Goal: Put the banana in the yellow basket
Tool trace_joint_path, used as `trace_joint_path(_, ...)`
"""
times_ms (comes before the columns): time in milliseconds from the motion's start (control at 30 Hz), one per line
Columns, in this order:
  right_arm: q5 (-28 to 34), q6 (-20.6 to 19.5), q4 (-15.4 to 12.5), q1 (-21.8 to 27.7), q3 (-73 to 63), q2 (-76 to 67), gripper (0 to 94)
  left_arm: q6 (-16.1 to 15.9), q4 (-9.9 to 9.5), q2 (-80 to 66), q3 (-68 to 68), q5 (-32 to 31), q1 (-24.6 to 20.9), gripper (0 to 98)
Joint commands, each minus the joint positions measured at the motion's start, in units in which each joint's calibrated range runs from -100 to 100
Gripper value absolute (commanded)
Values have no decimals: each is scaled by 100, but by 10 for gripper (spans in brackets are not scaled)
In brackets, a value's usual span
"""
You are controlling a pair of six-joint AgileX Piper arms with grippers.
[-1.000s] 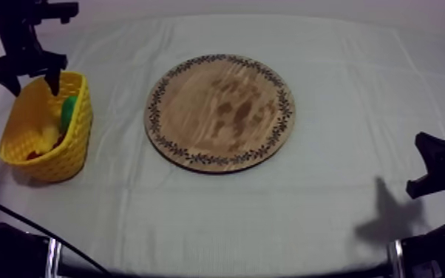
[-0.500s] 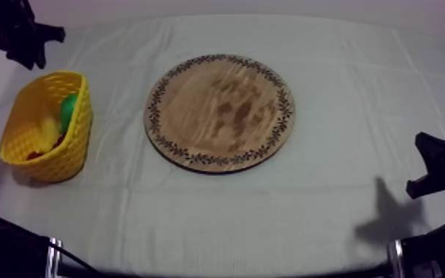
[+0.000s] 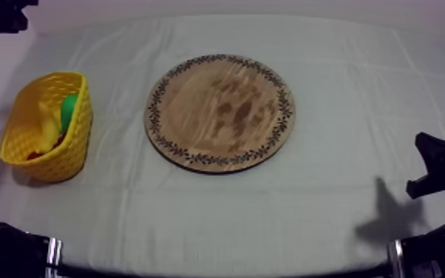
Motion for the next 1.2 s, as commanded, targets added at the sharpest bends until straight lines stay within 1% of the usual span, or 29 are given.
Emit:
trace_joint_path(0,1,0,1,0,-3,0,3,-3,9,-804,409,-769,5,102)
trace_joint_path(67,1,0,1,0,-3,0,3,55,-4,-1244,742,-1223,-4,55)
trace_joint_path(167,1,0,1,0,-3,0,3,138,-46,-1895,1284,-1858,-38,19)
trace_joint_path(333,1,0,1,0,-3,0,3,234,-91,-2915,2143,-2600,-146,3)
trace_joint_path(500,1,0,1,0,-3,0,3,345,-115,-3995,3289,-3440,-327,1)
trace_joint_path(700,1,0,1,0,-3,0,3,416,-93,-5301,4614,-4097,-468,0)
trace_joint_path(967,1,0,1,0,-3,0,3,424,-87,-6617,6388,-4929,-466,0)
trace_joint_path(1167,1,0,1,0,-3,0,3,360,-87,-7139,7190,-5184,-473,0)
